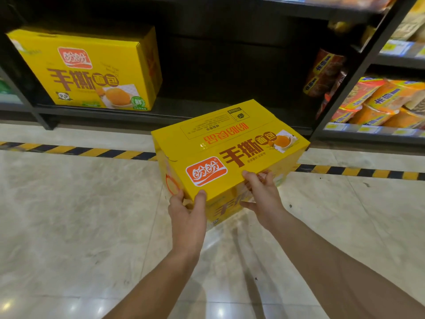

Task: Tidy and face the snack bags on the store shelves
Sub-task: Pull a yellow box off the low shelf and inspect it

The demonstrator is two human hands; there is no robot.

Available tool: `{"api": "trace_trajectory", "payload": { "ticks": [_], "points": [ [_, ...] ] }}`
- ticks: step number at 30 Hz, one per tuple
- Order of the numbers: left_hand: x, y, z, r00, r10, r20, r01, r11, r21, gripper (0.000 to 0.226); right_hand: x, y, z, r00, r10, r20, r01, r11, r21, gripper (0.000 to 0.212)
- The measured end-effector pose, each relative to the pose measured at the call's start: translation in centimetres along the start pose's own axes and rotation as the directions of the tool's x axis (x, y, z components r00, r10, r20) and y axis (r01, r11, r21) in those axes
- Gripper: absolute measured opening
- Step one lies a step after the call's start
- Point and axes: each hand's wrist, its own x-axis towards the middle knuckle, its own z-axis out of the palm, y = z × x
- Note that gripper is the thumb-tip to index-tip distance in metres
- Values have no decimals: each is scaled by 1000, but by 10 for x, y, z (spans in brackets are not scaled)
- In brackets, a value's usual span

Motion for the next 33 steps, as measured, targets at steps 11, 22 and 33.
{"api": "trace_trajectory", "payload": {
  "ticks": [11, 22, 33],
  "points": [
    [-20, -15, -11, 997, 34, 70, -39, 997, 63, 59, -1, 6, -3, 997, -67, -35, 69, 996, 55, 105],
    [-18, -15, -6, 992, 127, -24, -123, 986, 113, 27, -5, 9, 6, 995, -63, -77, 64, 998, 18, 110],
    [37, 25, -35, 963, 193, -187, -151, 964, 217, 36, 10, 0, -33, 935, -195, -296, 195, 980, -28, 99]
  ]
}}
